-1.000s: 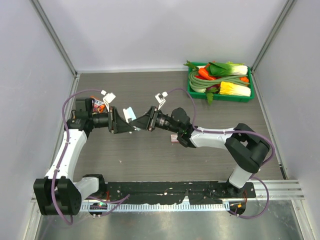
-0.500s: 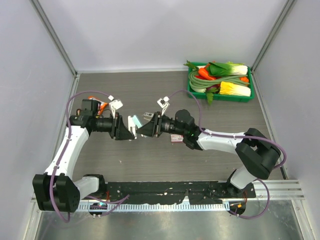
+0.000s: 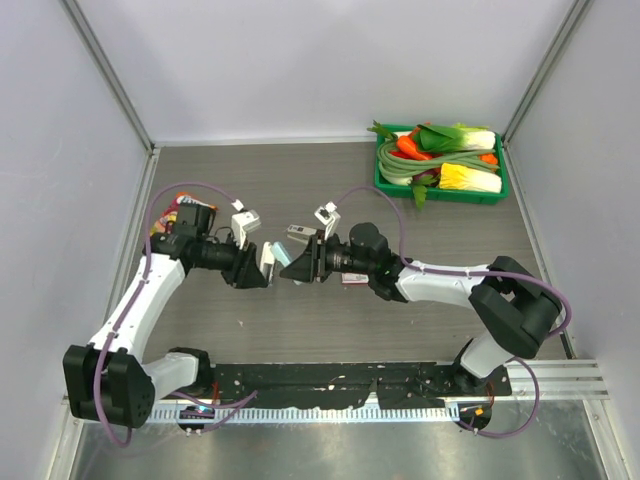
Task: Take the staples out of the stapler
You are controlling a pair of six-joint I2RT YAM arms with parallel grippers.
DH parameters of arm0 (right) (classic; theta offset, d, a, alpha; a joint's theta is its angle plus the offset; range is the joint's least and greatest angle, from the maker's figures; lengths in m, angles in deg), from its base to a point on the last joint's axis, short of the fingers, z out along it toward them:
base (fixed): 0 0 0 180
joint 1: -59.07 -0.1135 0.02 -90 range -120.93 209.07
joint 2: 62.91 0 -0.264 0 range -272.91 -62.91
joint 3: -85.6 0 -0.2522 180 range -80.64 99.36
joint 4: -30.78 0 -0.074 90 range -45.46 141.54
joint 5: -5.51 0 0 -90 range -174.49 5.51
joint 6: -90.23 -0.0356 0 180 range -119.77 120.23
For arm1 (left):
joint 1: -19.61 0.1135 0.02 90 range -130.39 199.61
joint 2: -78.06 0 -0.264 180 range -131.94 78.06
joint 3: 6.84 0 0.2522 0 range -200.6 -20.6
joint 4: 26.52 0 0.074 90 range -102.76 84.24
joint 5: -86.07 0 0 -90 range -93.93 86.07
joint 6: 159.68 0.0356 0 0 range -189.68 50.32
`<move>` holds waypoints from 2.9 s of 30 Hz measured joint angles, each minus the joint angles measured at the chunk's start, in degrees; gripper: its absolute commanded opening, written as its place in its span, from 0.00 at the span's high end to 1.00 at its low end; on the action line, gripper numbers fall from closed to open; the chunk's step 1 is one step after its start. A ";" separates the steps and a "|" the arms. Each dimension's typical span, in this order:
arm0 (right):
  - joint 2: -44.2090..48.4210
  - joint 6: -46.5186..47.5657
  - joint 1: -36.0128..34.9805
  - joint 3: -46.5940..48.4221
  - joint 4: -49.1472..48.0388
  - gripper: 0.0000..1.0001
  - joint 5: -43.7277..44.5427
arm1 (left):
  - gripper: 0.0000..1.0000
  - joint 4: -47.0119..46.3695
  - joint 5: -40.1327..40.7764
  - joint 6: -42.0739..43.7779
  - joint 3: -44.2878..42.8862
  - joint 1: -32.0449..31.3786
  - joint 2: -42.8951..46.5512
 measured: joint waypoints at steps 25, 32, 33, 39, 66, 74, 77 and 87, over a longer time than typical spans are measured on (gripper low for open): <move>0.00 7.69 0.22 -1.60 11.17 0.80 2.71 | 1.00 -11.13 31.63 7.61 3.23 -12.44 -1.33; 0.00 12.37 -1.49 -0.39 17.11 0.82 4.57 | 1.00 -14.05 40.61 10.75 6.03 -17.55 -1.38; 0.00 13.18 -1.95 -0.04 18.23 0.82 5.22 | 1.00 -14.32 42.51 11.50 6.36 -18.64 -1.38; 1.22 17.44 -4.92 1.01 23.43 0.84 10.25 | 1.00 -15.98 49.68 13.35 8.22 -22.84 -1.11; -6.91 22.84 -6.23 22.80 35.69 0.90 19.69 | 0.00 3.87 37.86 -5.14 -11.39 -7.93 8.15; -27.65 28.68 -6.60 42.40 50.66 0.88 25.05 | 0.00 6.12 27.04 -7.96 -16.76 17.81 4.48; -34.32 30.86 -7.43 50.42 56.35 0.87 28.35 | 0.00 6.91 24.76 -8.02 -16.13 18.67 3.96; -42.91 33.09 -9.51 64.89 64.89 0.54 31.91 | 0.00 7.32 21.51 -10.10 -14.69 18.71 6.36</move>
